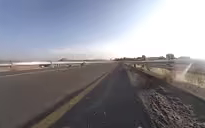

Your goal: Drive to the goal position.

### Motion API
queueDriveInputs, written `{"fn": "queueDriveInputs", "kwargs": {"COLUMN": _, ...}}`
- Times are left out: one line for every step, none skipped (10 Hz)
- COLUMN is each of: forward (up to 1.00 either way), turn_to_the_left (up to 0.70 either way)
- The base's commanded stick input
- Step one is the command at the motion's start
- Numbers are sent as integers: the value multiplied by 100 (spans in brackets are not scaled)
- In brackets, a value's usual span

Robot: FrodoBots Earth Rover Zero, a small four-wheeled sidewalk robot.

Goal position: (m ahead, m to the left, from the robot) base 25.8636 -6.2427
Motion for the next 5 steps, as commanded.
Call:
{"fn": "queueDriveInputs", "kwargs": {"forward": 50, "turn_to_the_left": 0}}
{"fn": "queueDriveInputs", "kwargs": {"forward": 50, "turn_to_the_left": 0}}
{"fn": "queueDriveInputs", "kwargs": {"forward": 50, "turn_to_the_left": 0}}
{"fn": "queueDriveInputs", "kwargs": {"forward": 50, "turn_to_the_left": 0}}
{"fn": "queueDriveInputs", "kwargs": {"forward": 50, "turn_to_the_left": 0}}
